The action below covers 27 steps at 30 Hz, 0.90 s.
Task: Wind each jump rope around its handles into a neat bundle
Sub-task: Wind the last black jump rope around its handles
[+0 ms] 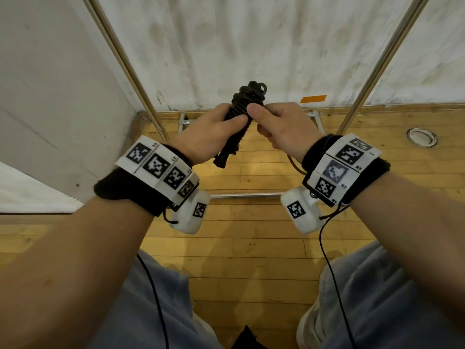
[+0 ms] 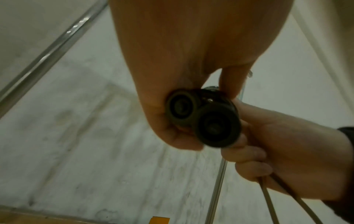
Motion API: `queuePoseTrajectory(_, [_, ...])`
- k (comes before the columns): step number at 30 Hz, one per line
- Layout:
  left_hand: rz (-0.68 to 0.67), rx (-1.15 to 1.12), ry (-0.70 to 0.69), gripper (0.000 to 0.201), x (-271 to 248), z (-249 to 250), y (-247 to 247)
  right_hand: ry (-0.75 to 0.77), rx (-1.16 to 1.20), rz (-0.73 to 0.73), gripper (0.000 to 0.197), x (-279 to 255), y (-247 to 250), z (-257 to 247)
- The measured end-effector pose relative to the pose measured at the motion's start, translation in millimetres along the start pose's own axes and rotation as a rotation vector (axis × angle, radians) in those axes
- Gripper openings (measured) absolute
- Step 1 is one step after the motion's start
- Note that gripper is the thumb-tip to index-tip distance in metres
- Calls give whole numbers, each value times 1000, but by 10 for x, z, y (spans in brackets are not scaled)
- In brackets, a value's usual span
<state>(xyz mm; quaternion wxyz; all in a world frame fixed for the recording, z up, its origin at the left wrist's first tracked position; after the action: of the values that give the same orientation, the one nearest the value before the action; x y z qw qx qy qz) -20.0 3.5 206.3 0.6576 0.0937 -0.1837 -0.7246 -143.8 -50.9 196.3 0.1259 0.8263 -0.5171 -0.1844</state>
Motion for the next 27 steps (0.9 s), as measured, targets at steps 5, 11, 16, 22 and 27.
queuePoseTrajectory(5, [10,-258,85,39,-46,-16,57,87,-22,3,41,-35,-3,-59])
queuePoseTrajectory(11, [20,-344,103,11,-40,9,-15,110,-53,82,55,-66,45,-94])
queuePoseTrajectory(16, [45,-76,95,31,-16,-80,-6,-25,-255,34,48,0,41,-32])
queuePoseTrajectory(22, [136,367,-12,28,78,-143,24,-50,-276,29,40,0,-56,-53])
queuePoseTrajectory(27, [182,451,-52,29,99,-79,-10,-39,-248,47,49,-6,-41,-100])
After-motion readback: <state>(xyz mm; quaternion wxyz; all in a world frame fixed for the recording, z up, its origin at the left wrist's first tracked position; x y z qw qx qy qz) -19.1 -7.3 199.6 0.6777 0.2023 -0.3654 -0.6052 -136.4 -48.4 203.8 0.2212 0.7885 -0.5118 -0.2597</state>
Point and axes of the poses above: each hand's wrist, its own x-axis towards the middle knuckle, its own y-axis out of the back of the hand, z = x × y, the point moved 6 cm from there along x, towards the middle knuckle, and after that the axes turned 14 degrees about -y, right-handed, at the moved point
